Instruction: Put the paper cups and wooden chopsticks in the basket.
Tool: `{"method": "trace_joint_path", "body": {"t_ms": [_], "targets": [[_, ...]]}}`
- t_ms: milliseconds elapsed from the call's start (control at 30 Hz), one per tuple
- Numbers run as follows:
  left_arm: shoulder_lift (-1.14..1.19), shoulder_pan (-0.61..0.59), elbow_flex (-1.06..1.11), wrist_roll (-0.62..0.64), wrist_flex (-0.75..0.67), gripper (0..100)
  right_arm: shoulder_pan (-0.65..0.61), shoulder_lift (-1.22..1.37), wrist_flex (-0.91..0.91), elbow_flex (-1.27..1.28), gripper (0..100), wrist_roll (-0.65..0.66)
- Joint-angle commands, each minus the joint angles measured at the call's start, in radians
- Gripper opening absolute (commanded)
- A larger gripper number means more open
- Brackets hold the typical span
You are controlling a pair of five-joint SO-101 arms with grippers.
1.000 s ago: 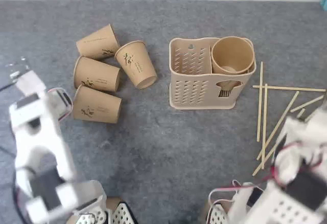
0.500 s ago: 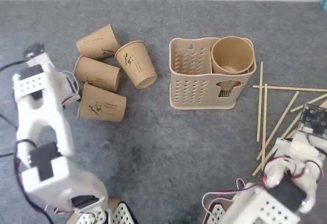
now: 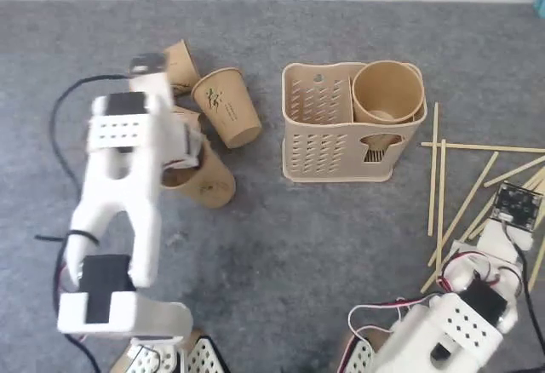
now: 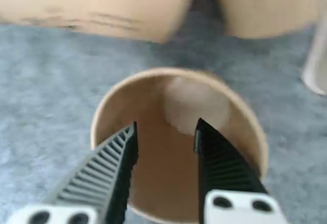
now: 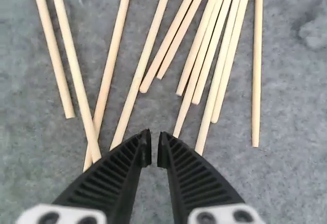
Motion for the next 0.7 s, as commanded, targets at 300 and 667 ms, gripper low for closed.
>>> {"method": "trace_joint_path", "body": {"t_ms": [300, 667], "targets": [[-0.066, 0.167, -0.065, 0.0, 0.037, 17, -0.021, 0.01, -0.097, 0.037, 3.7, -0.014], [-0.219, 0.12, -0.334, -0.104, 0.269, 17, -0.028, 0.013, -0.085, 0.038, 3.7, -0.014]]}}
